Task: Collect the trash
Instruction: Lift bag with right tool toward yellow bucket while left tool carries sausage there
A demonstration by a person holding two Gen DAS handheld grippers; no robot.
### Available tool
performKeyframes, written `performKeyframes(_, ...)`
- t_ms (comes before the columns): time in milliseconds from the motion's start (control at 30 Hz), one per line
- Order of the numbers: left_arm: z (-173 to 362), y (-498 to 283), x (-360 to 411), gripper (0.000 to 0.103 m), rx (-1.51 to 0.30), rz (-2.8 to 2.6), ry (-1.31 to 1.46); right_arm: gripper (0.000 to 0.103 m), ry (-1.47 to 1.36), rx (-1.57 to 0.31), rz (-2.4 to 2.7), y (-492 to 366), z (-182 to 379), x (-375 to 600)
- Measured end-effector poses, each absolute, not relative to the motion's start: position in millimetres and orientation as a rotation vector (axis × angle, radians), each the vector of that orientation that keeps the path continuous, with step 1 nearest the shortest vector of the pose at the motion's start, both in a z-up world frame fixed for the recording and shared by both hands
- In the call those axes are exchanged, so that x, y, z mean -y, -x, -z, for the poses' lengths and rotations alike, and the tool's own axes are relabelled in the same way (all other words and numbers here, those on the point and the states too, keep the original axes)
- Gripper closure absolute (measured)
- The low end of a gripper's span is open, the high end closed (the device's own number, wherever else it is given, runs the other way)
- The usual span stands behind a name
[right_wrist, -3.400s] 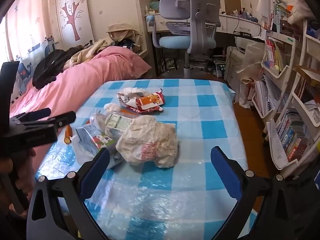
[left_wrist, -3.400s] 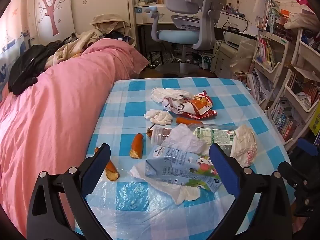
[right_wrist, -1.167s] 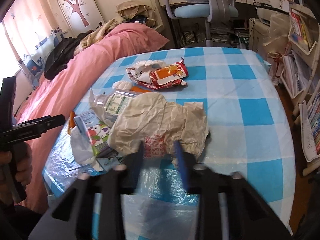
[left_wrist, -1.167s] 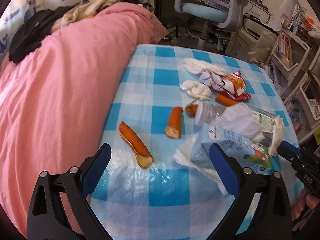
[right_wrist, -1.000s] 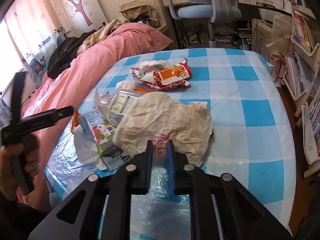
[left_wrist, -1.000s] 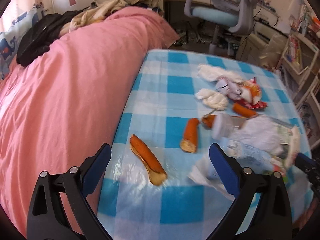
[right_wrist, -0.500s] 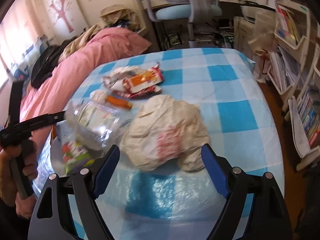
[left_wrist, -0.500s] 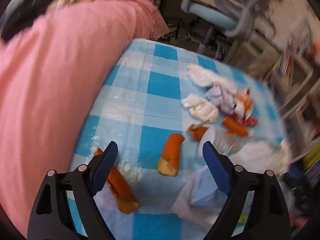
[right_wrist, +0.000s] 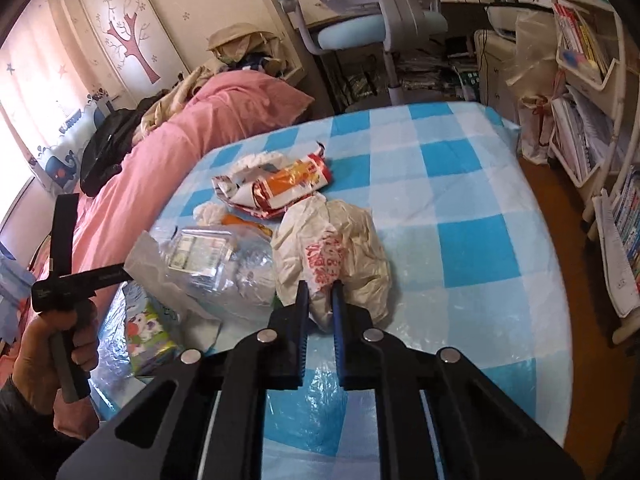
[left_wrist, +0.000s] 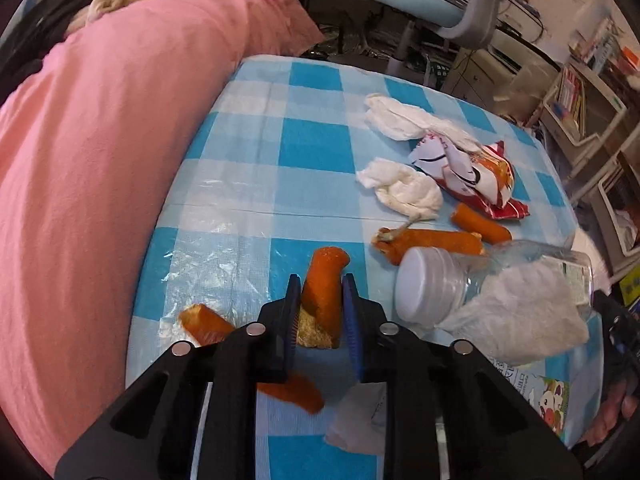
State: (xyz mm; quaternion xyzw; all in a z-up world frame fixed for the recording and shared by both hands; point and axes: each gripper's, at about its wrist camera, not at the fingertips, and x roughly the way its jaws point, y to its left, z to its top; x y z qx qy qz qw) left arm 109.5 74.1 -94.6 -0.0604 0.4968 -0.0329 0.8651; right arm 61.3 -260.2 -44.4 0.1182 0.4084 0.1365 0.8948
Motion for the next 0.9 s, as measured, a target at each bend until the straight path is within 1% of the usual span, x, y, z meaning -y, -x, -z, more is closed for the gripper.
performKeyframes(133, 76.9, -97.9, -69.7, 0.085, -0.985, 0.054, 0.092, 0.092, -0.232, -0.796, -0.291, -52.8, 32.0, 260.8)
performKeyframes(433, 10.9, -57.0, -66.2, 0.086, -0.75, 0.105, 0.095, 0.092, -0.205, -0.722, -0.382, -29.0, 10.5, 249.0)
performKeyframes(633, -3.2, -34.0, -51.1, 0.086, -0.7, 0.161, 0.06, 0.092, -0.094, -0.681, -0.491, -3.2, 1.2, 219.0)
performKeyframes(900, -14.0, 4.4, -41.4, 0.086, -0.672, 0.191, 0.029, 0.092, -0.014, -0.707, -0.697, 24.4, 0.8, 186.7)
